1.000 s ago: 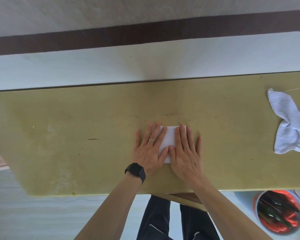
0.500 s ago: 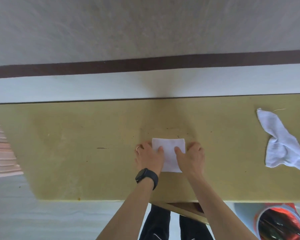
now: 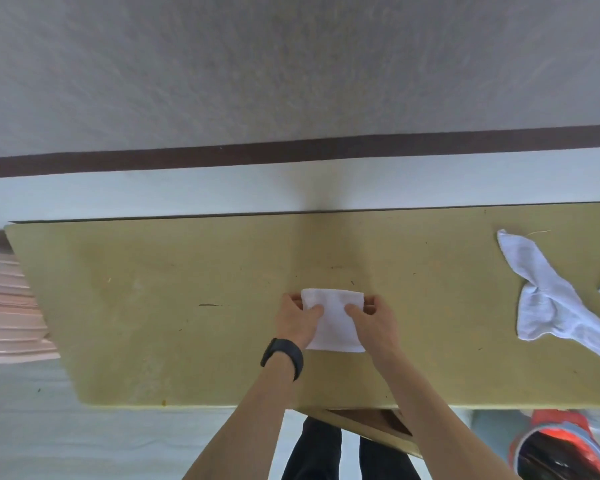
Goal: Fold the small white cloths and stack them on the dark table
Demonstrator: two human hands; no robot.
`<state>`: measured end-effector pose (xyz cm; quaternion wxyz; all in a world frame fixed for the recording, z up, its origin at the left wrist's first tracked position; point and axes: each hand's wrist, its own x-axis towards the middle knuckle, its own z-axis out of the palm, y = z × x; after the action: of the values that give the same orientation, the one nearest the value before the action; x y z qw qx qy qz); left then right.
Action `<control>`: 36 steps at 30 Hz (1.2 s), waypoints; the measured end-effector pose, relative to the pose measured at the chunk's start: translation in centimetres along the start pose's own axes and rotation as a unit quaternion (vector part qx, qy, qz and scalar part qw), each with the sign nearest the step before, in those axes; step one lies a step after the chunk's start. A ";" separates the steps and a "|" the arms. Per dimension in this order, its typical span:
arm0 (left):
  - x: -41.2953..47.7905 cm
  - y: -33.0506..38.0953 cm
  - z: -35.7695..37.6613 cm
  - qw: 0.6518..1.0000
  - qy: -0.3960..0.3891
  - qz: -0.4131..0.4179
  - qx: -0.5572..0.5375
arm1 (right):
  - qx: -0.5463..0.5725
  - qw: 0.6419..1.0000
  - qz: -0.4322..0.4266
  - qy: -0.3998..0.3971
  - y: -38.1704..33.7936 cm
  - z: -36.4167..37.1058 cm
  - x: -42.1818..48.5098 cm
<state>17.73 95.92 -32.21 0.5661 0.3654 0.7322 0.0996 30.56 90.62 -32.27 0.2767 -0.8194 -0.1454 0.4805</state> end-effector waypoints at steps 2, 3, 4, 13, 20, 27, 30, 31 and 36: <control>-0.6 0.6 -1.2 0.999 -0.030 0.005 -0.023 | 0.028 0.999 -0.025 -0.009 -0.5 -0.7 -0.9; -1.0 1.0 -1.9 0.998 -0.042 0.020 -0.030 | 0.038 0.998 -0.041 -0.015 -0.9 -1.1 -1.3; -1.4 1.5 -2.7 0.997 -0.053 0.040 -0.029 | 0.045 0.997 -0.057 -0.018 -1.4 -1.5 -1.8; -8.6 9.7 -10.3 0.967 -0.039 0.249 -0.038 | 0.072 0.964 -0.255 0.000 -10.6 -6.3 -8.4; -16.3 16.8 -16.1 0.933 -0.032 0.344 -0.102 | 0.064 0.914 -0.400 0.023 -18.6 -9.7 -15.7; -25.8 18.8 -20.6 0.881 -0.019 0.428 -0.200 | 0.125 0.851 -0.510 -0.008 -23.3 -11.2 -23.7; -30.1 17.7 -22.2 0.860 0.005 0.450 -0.240 | 0.135 0.824 -0.547 -0.063 -24.3 -11.7 -27.5; -31.5 17.0 -22.7 0.853 0.019 0.458 -0.248 | 0.131 0.815 -0.558 -0.086 -24.3 -11.8 -28.8; -38.0 10.8 -25.4 0.834 0.108 0.465 -0.278 | 0.103 0.779 -0.592 -0.177 -22.1 -11.1 -34.8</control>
<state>2.90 85.77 11.22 0.4485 0.4768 0.4741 0.5888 23.52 87.39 9.72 0.5587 -0.4389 -0.5983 0.3704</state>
